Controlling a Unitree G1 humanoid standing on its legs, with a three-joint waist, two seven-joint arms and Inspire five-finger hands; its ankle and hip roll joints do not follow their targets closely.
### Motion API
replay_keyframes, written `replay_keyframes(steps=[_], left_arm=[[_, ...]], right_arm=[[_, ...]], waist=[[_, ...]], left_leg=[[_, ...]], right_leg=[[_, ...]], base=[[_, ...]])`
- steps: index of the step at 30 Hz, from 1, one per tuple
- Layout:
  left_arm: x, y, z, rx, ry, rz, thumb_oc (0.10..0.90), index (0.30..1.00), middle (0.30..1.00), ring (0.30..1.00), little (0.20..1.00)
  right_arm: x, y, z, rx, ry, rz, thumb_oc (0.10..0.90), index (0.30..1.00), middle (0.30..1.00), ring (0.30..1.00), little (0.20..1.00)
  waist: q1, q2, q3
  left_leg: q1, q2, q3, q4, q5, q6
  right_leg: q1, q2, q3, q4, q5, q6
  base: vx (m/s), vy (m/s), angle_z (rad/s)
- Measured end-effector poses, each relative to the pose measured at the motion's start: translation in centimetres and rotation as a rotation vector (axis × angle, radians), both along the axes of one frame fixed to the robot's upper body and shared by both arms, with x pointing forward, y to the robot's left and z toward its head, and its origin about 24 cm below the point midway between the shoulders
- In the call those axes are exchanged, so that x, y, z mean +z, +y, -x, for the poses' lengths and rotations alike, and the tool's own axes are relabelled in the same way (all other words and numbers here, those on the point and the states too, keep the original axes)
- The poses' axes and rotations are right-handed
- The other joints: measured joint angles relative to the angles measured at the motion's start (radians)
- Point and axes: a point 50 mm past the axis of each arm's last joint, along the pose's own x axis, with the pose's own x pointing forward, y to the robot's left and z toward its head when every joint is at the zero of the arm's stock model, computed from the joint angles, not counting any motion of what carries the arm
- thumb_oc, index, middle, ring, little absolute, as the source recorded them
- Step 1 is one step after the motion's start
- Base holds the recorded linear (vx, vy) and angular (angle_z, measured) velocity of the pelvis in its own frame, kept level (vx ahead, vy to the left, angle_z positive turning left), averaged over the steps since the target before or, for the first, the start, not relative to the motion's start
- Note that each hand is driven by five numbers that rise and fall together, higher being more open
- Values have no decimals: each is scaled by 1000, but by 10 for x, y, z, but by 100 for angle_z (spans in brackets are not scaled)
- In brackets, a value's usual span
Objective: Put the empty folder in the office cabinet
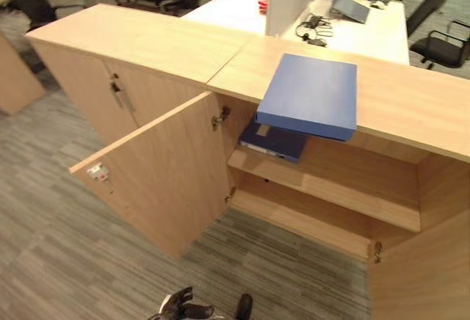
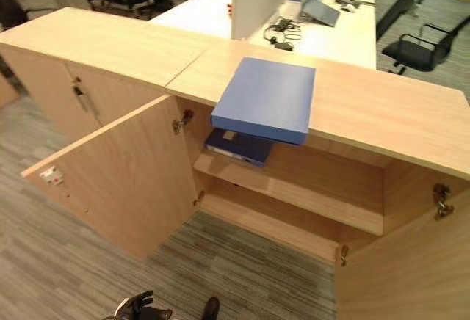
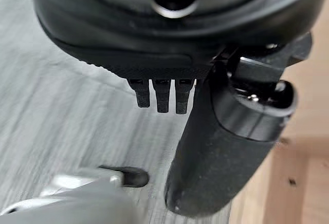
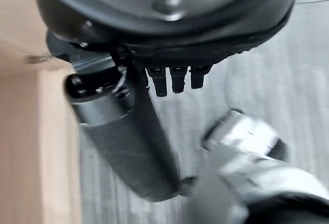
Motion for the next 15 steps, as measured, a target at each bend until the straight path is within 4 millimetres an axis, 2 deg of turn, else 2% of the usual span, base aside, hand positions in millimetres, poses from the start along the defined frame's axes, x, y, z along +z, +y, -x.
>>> replay_keyframes(steps=[2,3,4,5,6,7,8,9,10,11,12,13,14,15], left_arm=[[1,-2,-2,-5,-11,6,800,900,900,900,900],[1,-2,-1,-13,-12,4,800,900,900,900,900],[1,-4,-3,-15,-16,12,800,900,900,900,900],[2,-7,-6,-35,-21,18,800,900,900,900,900],[7,-15,-11,-53,-74,48,800,900,900,900,900],[9,-16,-5,-60,-101,65,800,900,900,900,900],[9,-15,1,-54,-101,77,800,900,900,900,900],[8,-15,6,-49,-92,77,800,900,900,900,900],[9,-16,1,-53,-104,77,800,900,900,900,900],[12,-15,-3,-53,-126,77,800,900,900,900,900],[16,-10,-9,-51,-152,68,800,900,900,900,900],[20,-7,-20,-47,-171,66,800,900,900,900,900],[19,-8,-14,-43,-155,71,800,900,900,900,900],[18,-10,-9,-41,-152,83,800,900,900,900,900]], right_arm=[[0,0,0,6,-4,1,800,900,900,900,900],[1,-2,-4,24,-15,7,800,900,900,900,900],[1,-1,-8,36,-27,4,800,900,900,900,900],[2,1,-13,39,-41,2,800,900,900,900,900],[8,-14,-24,35,-74,41,800,900,900,900,900],[12,-21,-35,77,-113,63,800,900,900,900,900],[16,-21,-45,120,-158,68,800,900,900,900,900],[17,-22,-43,135,-172,69,800,900,900,900,900],[16,-17,-43,139,-176,50,800,900,900,900,900],[15,-10,-46,151,-183,30,800,900,900,900,900],[13,-1,-48,155,-193,6,800,900,900,900,900],[14,6,-55,162,-229,-15,800,900,900,900,900],[13,5,-50,172,-217,-19,800,900,900,900,900],[13,1,-43,173,-205,-12,800,900,900,900,900]], waist=[[-18,10,-8],[-15,15,-15],[-20,13,-19],[-13,23,-15],[43,71,14],[65,86,16],[58,83,10],[52,82,-6],[59,68,-20],[65,61,-32],[63,29,-41],[34,-13,-18],[34,-13,-18],[38,20,-16]], left_leg=[[10,-5,27,1,-3,5],[12,-4,74,-1,-7,9],[14,-13,94,0,-11,14],[16,-7,100,0,-10,17],[11,50,219,-2,4,60],[10,62,272,4,-21,53],[14,57,287,9,-29,46],[14,49,290,5,-30,42],[-6,50,284,4,-37,19],[-35,57,279,-6,-65,-38],[-64,29,276,21,-84,-66],[-169,-32,319,382,-200,13],[-131,-30,302,429,-263,27],[-44,-3,252,363,-307,27]], right_leg=[[-15,-6,-1,37,-20,13],[-41,-12,-2,100,-47,23],[-69,-21,-10,117,-58,12],[-90,-25,-31,128,-40,-2],[-170,-124,-442,235,-134,-53],[-208,-215,-590,287,-112,-44],[-206,-266,-615,295,-100,-22],[-206,-299,-596,295,-96,-11],[-203,-304,-549,278,-89,8],[-216,-272,-546,233,-89,10],[-225,-268,-530,171,-92,6],[-248,-276,-462,180,-26,61],[-249,-259,-436,199,-30,60],[-262,-221,-446,278,-38,88]], base=[[7,123,-56],[41,217,-86],[59,253,-98],[65,233,-146],[23,98,-193],[14,61,-190],[-8,18,-104],[36,-52,-32],[73,-71,-11],[107,-63,-7],[107,-21,38],[125,-17,36],[103,-21,27],[129,-52,-29]])
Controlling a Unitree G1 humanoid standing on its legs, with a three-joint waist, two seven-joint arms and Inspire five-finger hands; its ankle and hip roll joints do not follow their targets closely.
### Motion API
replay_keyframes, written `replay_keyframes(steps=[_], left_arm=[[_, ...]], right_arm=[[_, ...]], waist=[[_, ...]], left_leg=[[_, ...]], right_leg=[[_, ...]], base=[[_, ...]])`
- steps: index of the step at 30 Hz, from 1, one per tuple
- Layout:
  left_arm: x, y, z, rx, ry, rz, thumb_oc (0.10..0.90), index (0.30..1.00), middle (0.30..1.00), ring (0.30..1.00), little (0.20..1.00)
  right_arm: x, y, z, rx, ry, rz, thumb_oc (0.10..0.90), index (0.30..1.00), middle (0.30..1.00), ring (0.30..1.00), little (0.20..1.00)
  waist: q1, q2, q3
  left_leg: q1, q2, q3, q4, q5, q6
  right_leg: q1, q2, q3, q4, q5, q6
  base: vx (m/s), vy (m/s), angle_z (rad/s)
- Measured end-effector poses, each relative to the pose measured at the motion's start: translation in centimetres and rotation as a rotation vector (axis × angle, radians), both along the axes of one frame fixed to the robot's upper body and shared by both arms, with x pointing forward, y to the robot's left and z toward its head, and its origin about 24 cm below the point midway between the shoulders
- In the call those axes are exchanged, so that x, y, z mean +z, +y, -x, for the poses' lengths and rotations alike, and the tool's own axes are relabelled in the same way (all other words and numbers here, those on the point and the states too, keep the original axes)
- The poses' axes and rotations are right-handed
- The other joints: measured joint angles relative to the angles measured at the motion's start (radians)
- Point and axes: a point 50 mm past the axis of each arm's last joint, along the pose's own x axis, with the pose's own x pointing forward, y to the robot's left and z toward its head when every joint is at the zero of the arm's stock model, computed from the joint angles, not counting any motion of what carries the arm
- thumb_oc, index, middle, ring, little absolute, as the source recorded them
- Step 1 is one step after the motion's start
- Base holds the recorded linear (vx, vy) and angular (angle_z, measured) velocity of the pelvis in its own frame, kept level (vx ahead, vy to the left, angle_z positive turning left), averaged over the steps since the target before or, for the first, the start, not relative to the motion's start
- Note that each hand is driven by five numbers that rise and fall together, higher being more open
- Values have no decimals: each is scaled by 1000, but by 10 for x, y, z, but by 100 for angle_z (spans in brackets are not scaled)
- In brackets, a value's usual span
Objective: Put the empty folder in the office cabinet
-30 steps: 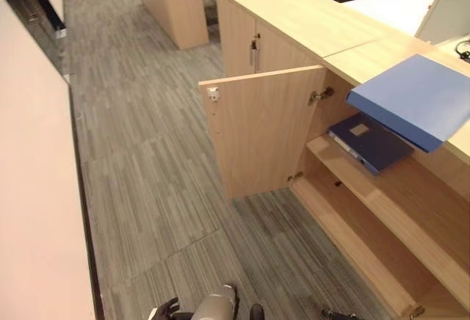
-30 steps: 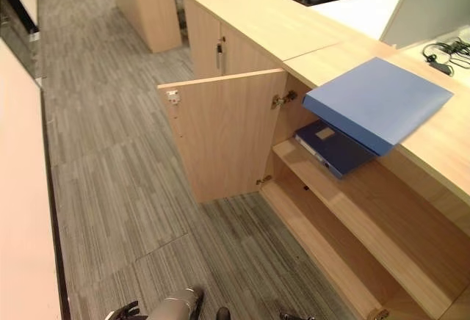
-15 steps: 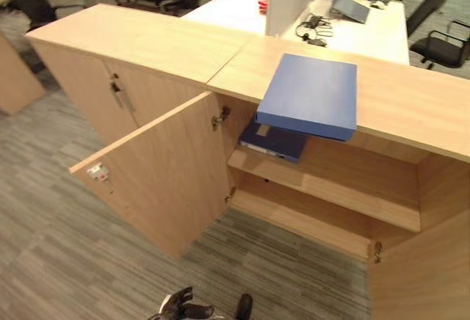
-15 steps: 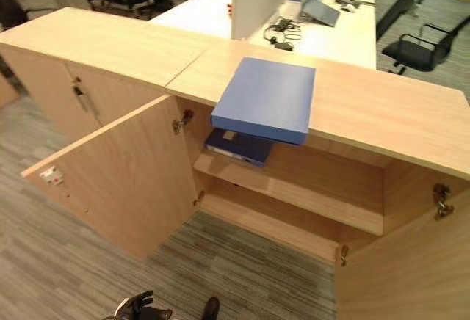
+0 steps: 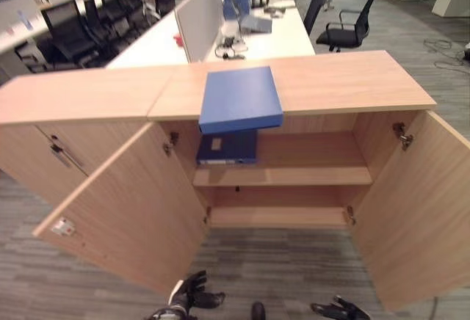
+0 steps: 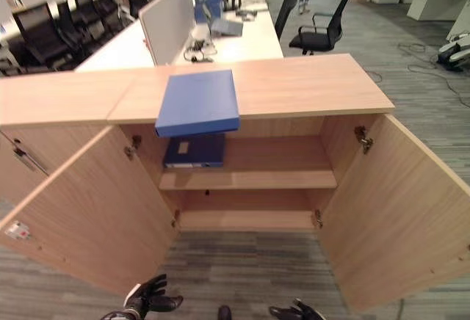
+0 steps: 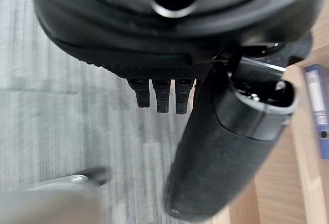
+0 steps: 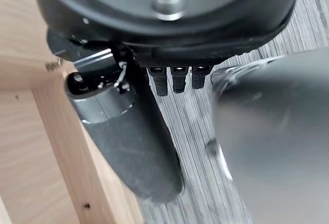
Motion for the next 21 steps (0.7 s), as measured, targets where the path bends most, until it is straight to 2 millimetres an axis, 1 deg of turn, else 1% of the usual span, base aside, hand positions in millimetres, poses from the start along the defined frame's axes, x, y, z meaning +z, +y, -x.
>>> replay_keyframes(steps=[1,2,3,4,5,6,7,8,10,11,12,13,15,17,18,21], left_arm=[[1,6,-1,6,1,-13,800,900,900,900,900],[2,6,-2,13,-5,-25,800,900,900,900,900],[6,4,-12,-26,-28,-44,800,900,900,900,900],[6,-2,-18,-36,-37,-16,800,900,900,900,900],[7,-8,-19,-25,-47,21,800,900,900,900,900],[4,-12,-7,8,-30,70,800,900,900,900,900],[1,-13,0,44,-10,88,800,900,900,900,900],[-1,-12,8,72,7,94,800,900,900,900,900],[-2,-7,12,119,12,101,800,900,900,900,900],[-2,-4,13,131,14,87,800,900,900,900,900],[-2,-4,13,134,16,85,800,900,900,900,900],[-2,-3,13,134,17,83,800,900,900,900,900],[-2,-4,14,131,19,84,800,900,900,900,900],[-1,-7,8,124,4,91,800,900,900,900,900],[0,-7,5,119,-3,91,800,900,900,900,900],[0,-6,5,123,-3,86,800,900,900,900,900]], right_arm=[[1,7,-9,-2,-38,-7,800,900,900,900,900],[2,19,-19,10,-48,-13,800,900,900,900,900],[0,27,-24,18,19,48,800,900,900,900,900],[0,34,-31,44,13,30,800,900,900,900,900],[1,36,-32,48,-15,-11,800,900,900,900,900],[3,33,-34,6,-70,-51,800,900,900,900,900],[4,28,-36,-19,-69,-38,800,900,900,900,900],[5,22,-40,-24,-67,-18,800,900,900,900,900],[5,15,-36,-26,-51,2,800,900,900,900,900],[4,9,-30,-29,-29,17,800,900,900,900,900],[3,6,-27,-30,-20,24,800,900,900,900,900],[3,5,-24,-27,-9,28,800,900,900,900,900],[2,4,-21,-18,6,33,800,900,900,900,900],[2,3,-20,-19,13,37,800,900,900,900,900],[2,3,-21,-18,12,36,800,900,900,900,900],[0,4,-15,-21,28,33,800,900,900,900,900]], waist=[[-1,-30,39],[-22,-32,33],[1,-48,43],[2,-63,40],[2,-67,39],[5,-73,34],[20,-64,31],[38,-53,26],[46,-42,24],[45,-36,20],[47,-31,18],[46,-30,17],[41,-32,16],[43,-37,12],[45,-40,11],[49,-50,-5]], left_leg=[[72,-22,-34,-88,1,36],[59,3,-84,-132,57,11],[51,1,-115,-141,80,-12],[57,6,-136,-158,78,-27],[65,15,-159,-186,83,-34],[107,39,-184,-277,107,-66],[115,57,-181,-291,121,-73],[107,69,-181,-290,123,-75],[97,83,-191,-288,123,-76],[102,90,-210,-292,134,-83],[103,99,-213,-297,145,-90],[108,102,-214,-300,147,-94],[115,112,-240,-306,149,-104],[120,116,-259,-314,154,-113],[119,120,-269,-324,160,-121],[116,123,-304,-337,167,-133]], right_leg=[[-42,-16,32,122,-30,20],[-80,35,18,66,-9,-3],[-88,39,-15,5,12,-1],[-69,48,-49,-69,67,-62],[-40,56,-58,-116,96,-78],[-1,81,-63,-181,132,-99],[8,96,-70,-197,133,-101],[14,107,-74,-208,134,-102],[27,121,-93,-235,143,-114],[44,129,-120,-269,162,-145],[53,135,-132,-280,170,-159],[63,140,-135,-289,176,-167],[110,155,-161,-341,184,-178],[125,163,-174,-371,192,-189],[140,169,-184,-393,195,-189],[168,182,-209,-452,208,-189]], base=[[222,-78,7],[296,-122,18],[220,-83,59],[134,-90,55],[184,-125,119],[255,-174,93],[242,-161,52],[171,-118,-8],[113,-73,17],[114,-71,36],[218,-141,30],[207,-142,19],[129,-93,31],[136,-105,30],[153,-131,28],[85,-92,32]])
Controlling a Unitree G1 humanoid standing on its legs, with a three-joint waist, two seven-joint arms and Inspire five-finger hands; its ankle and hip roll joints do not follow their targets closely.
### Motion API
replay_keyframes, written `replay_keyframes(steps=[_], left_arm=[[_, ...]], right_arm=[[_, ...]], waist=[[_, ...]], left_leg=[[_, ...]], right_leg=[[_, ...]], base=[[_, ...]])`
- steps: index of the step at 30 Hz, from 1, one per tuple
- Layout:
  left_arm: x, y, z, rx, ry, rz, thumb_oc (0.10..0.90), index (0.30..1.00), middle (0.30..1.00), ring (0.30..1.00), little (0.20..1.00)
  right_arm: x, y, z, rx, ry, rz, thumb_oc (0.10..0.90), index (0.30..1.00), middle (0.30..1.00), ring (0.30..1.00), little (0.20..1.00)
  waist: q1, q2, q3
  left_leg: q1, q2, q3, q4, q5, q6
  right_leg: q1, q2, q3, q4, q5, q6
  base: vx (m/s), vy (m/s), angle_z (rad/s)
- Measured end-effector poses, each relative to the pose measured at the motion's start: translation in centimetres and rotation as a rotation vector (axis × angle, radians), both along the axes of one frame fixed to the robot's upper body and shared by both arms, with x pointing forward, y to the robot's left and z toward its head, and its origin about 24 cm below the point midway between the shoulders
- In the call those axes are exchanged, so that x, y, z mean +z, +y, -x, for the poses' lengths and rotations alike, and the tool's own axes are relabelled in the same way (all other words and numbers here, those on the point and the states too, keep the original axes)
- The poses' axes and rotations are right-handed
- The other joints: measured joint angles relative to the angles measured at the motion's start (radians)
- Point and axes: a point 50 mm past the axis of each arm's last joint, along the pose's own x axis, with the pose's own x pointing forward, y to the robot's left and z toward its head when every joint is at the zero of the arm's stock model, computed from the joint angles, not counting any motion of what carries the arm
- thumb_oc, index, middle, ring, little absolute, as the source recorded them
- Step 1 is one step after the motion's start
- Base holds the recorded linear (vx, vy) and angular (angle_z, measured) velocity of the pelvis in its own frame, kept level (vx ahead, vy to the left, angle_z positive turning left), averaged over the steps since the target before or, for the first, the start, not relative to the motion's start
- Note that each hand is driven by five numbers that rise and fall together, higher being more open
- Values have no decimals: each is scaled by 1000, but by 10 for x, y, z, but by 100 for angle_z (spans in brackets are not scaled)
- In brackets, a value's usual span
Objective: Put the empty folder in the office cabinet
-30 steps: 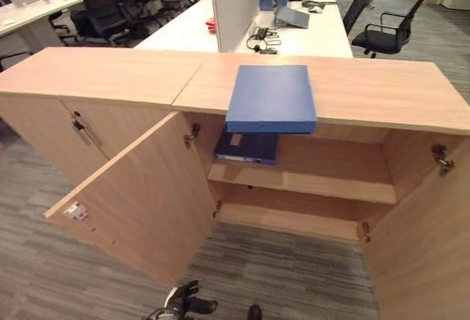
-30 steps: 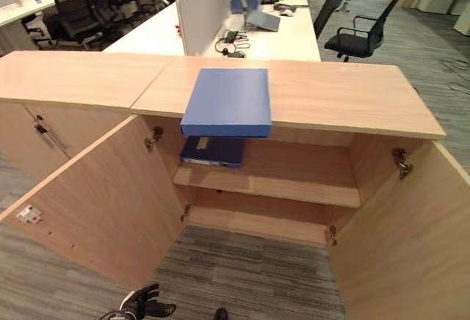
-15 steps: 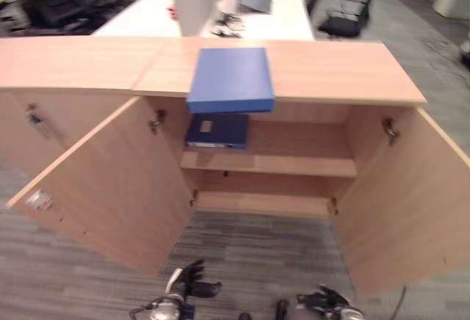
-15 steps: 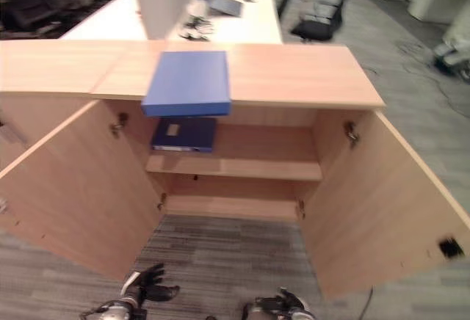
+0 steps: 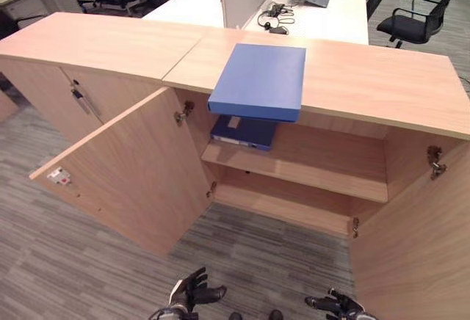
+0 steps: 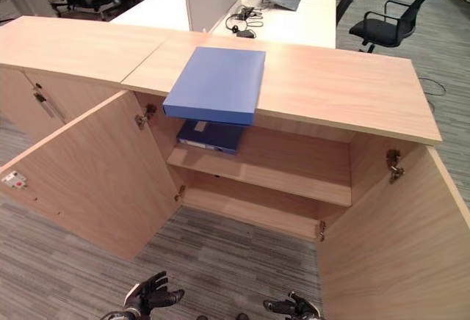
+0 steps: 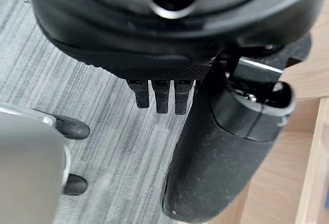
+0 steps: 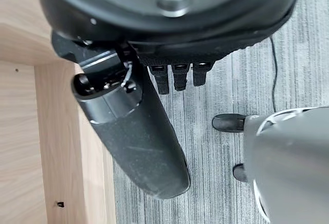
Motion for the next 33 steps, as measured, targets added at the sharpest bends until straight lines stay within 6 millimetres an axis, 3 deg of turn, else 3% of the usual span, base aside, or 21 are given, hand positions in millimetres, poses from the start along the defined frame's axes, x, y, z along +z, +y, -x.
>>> replay_keyframes(steps=[6,12,15,16,17,19,22,23,24,25,28,29,31,33], left_arm=[[-2,1,6,0,21,-8,800,900,900,900,900],[-4,5,13,28,51,-22,800,900,900,900,900],[0,3,-2,42,14,-9,800,900,900,900,900],[1,2,-6,58,1,8,800,900,900,900,900],[1,2,-6,68,2,15,800,900,900,900,900],[4,3,-10,74,-18,14,800,900,900,900,900],[11,1,-16,109,-67,39,800,900,900,900,900],[13,3,-13,122,-69,40,800,900,900,900,900],[15,6,-12,142,-81,39,800,900,900,900,900],[17,7,-14,148,-92,39,800,900,900,900,900],[46,14,-39,193,-262,38,800,900,900,900,900],[67,17,-56,211,-383,36,800,900,900,900,900],[89,20,-74,199,-485,7,800,900,900,900,900],[132,39,-95,161,-662,-153,800,900,900,900,900]], right_arm=[[-3,-2,8,25,37,20,800,900,900,900,900],[-3,-1,9,58,52,41,800,900,900,900,900],[-2,-1,4,61,45,48,800,900,900,900,900],[-3,-2,8,68,58,54,800,900,900,900,900],[-3,-3,10,91,70,67,800,900,900,900,900],[-3,-4,9,102,84,77,800,900,900,900,900],[1,-9,-5,150,78,118,800,900,900,900,900],[1,-9,-6,154,78,122,800,900,900,900,900],[2,-7,-10,165,59,121,800,900,900,900,900],[2,-7,-9,168,61,123,800,900,900,900,900],[0,-7,-2,164,76,126,800,900,900,900,900],[0,-10,0,144,81,136,800,900,900,900,900],[0,-13,3,131,86,144,800,900,900,900,900],[-1,-9,3,138,88,138,800,900,900,900,900]], waist=[[2,-9,-10],[11,-7,-13],[43,-42,8],[52,-47,18],[53,-37,29],[60,-23,43],[91,14,83],[101,19,87],[109,31,82],[107,29,84],[89,19,83],[83,19,82],[79,24,80],[84,23,80]], left_leg=[[-22,9,-63,-23,24,-35],[-51,16,-62,19,22,-50],[-219,-62,15,270,42,-96],[-239,-72,54,322,45,-97],[-248,-54,102,323,33,-77],[-244,-23,127,191,47,-86],[-246,0,47,18,72,-99],[-236,1,19,-9,86,-95],[-223,-4,16,-2,92,-93],[-214,-6,15,0,95,-91],[-156,-8,5,9,98,-86],[-114,-1,4,13,99,-81],[-84,3,2,-4,91,-62],[-57,-3,23,-16,89,-40]], right_leg=[[13,14,-70,-67,25,-15],[3,30,-74,-67,16,-14],[-55,-25,-67,-31,20,-32],[-47,-35,-75,-41,35,-50],[-25,-31,-80,-49,22,-70],[-24,-25,-69,-47,23,-70],[-23,3,-9,-54,50,-31],[-21,14,11,-71,57,-25],[-14,21,21,-75,68,-49],[-10,26,22,-75,67,-48],[8,34,19,-75,60,-58],[8,37,27,-67,60,-57],[8,36,36,-67,62,-56],[14,27,60,-67,66,-42]], base=[[93,-115,33],[9,-55,5],[-46,13,-4],[56,31,14],[96,38,14],[80,57,19],[82,68,-41],[127,107,-98],[144,151,-75],[107,143,-41],[37,75,4],[46,66,-2],[54,55,-11],[63,33,-28]])
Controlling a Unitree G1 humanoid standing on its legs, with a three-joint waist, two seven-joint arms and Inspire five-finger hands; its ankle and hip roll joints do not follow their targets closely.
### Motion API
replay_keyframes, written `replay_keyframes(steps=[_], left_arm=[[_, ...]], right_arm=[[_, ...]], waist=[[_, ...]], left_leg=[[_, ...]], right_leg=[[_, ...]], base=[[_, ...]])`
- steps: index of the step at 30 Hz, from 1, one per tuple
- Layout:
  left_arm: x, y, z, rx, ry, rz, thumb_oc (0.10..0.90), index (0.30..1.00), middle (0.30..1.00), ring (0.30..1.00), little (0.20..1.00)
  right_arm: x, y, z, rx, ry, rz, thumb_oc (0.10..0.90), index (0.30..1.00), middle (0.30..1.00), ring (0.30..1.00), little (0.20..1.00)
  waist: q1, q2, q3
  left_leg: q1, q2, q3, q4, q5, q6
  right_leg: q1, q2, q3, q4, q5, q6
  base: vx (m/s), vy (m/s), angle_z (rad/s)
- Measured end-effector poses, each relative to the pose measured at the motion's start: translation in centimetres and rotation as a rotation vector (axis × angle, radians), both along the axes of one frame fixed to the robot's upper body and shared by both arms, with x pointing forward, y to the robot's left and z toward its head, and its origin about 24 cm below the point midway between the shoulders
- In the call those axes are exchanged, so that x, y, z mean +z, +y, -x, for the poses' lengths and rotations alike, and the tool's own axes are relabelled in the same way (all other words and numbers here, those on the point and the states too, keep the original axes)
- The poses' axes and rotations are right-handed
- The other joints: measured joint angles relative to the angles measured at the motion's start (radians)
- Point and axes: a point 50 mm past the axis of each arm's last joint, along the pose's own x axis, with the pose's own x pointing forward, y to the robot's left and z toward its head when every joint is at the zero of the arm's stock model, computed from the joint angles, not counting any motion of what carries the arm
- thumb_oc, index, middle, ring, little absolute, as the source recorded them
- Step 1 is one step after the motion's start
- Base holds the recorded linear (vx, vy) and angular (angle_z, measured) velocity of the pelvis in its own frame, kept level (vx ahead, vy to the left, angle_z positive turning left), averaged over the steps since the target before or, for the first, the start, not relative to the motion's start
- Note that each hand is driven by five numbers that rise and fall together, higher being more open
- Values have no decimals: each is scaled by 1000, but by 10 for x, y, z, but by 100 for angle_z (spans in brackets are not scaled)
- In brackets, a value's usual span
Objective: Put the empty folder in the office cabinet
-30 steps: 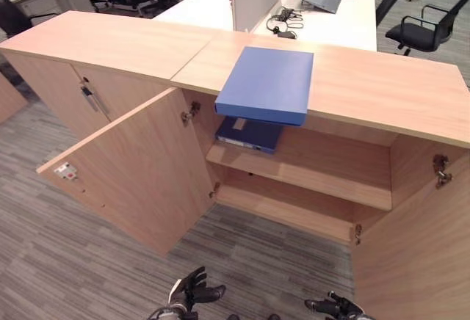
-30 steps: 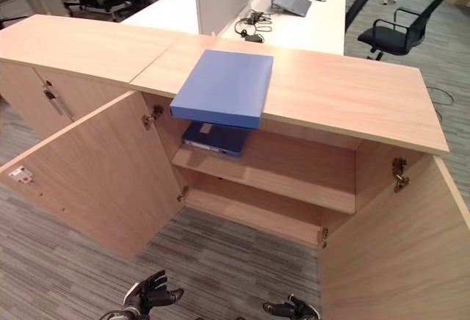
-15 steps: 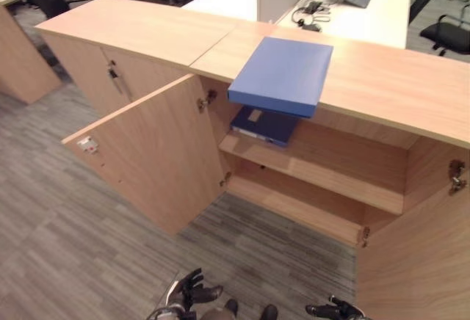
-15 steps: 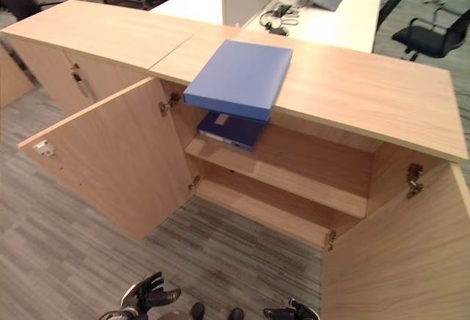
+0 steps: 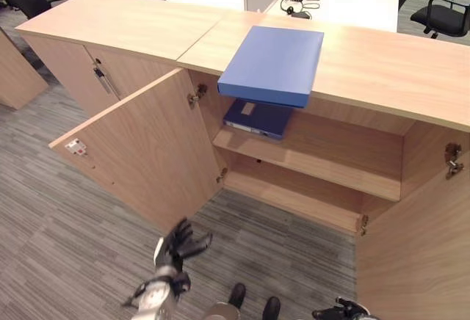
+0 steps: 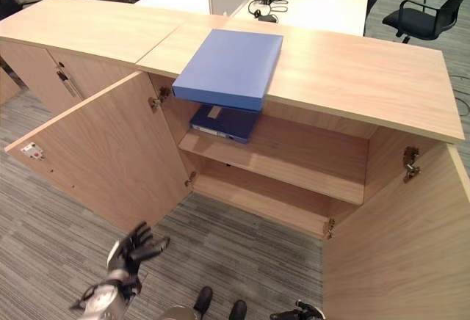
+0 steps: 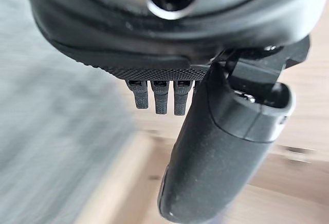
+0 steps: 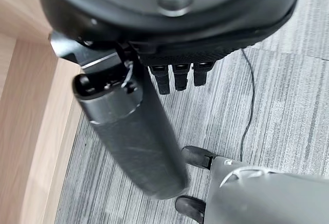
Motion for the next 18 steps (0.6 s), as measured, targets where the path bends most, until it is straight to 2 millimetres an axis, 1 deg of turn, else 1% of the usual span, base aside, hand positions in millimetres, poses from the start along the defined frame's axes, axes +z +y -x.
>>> replay_keyframes(steps=[1,2,3,4,5,6,7,8,9,10,12,13,15,16,18], left_arm=[[11,7,-4,16,-35,-76,800,900,900,900,900],[15,9,-6,24,-49,-99,800,900,900,900,900],[43,29,-14,104,-132,-274,800,900,900,900,900],[51,35,-17,129,-157,-325,800,900,900,900,900],[64,43,-19,170,-192,-411,800,900,900,900,900],[88,53,-22,238,-251,-588,800,900,900,900,900],[108,60,-20,287,-311,-734,800,900,900,900,900],[125,58,-19,329,-382,-812,800,900,900,900,900],[138,50,-21,340,-444,-916,800,900,900,900,900],[143,44,-20,358,-483,-975,800,900,900,900,900],[141,35,-22,363,-500,-1008,800,900,900,900,900],[139,32,-23,345,-498,-1023,800,900,900,900,900],[138,27,-27,324,-491,-1057,800,900,900,900,900],[143,26,-29,314,-502,-1110,800,900,900,900,900],[161,24,-36,268,-557,-1239,800,900,900,900,900]], right_arm=[[-1,2,0,0,1,-5,800,900,900,900,900],[-1,3,0,0,0,-7,800,900,900,900,900],[-2,10,0,9,0,-21,800,900,900,900,900],[-3,13,1,10,1,-28,800,900,900,900,900],[-5,17,4,11,8,-38,800,900,900,900,900],[-7,23,9,25,14,-46,800,900,900,900,900],[-7,28,9,35,5,-50,800,900,900,900,900],[-7,28,8,33,1,-47,800,900,900,900,900],[-9,30,12,38,14,-35,800,900,900,900,900],[-9,33,13,39,18,-34,800,900,900,900,900],[-10,36,13,60,16,-30,800,900,900,900,900],[-10,37,12,60,9,-31,800,900,900,900,900],[-10,36,13,61,11,-27,800,900,900,900,900],[-10,36,14,72,16,-24,800,900,900,900,900],[-10,34,14,95,18,-12,800,900,900,900,900]], waist=[[1,1,-1],[1,1,-1],[0,1,-1],[-2,1,-1],[-2,0,-2],[1,-3,-4],[2,-6,-9],[-1,-6,-20],[-5,-11,-33],[-3,-17,-53],[-17,-25,-73],[-28,-30,-76],[-37,-33,-78],[-37,-33,-78],[-39,-29,-83]], left_leg=[[3,-3,8,-1,0,3],[4,-4,10,0,0,4],[17,-14,22,0,-4,12],[22,-16,23,0,-6,15],[29,-19,26,-3,-9,21],[37,-21,38,-4,-18,32],[37,-23,49,-4,-22,38],[39,-29,49,-5,-22,38],[58,-36,54,-6,-23,45],[60,-36,71,-6,-29,52],[66,-38,77,-7,-31,56],[67,-38,78,-7,-32,56],[69,-37,85,-7,-32,56],[68,-36,91,-7,-32,56],[70,-33,100,-7,-32,56]], right_leg=[[3,-2,8,0,1,4],[4,-5,11,0,1,6],[12,-15,20,-1,0,20],[17,-18,20,-2,0,24],[22,-20,23,-3,-3,31],[26,-24,35,-6,-3,36],[26,-25,48,0,0,45],[26,-32,49,-1,-1,48],[39,-39,55,-4,-5,53],[37,-40,71,-3,-5,55],[42,-42,80,-1,-5,59],[42,-43,80,-2,-6,60],[39,-42,87,-7,-4,61],[38,-41,91,-7,-2,59],[38,-40,98,-8,0,61]], base=[[43,15,-17],[43,18,-18],[59,29,-13],[63,36,-12],[50,27,-10],[46,26,-24],[40,25,-23],[67,47,-16],[57,39,-18],[36,27,-27],[16,14,-19],[13,22,-6],[8,21,-10],[13,19,-12],[14,17,-10]])
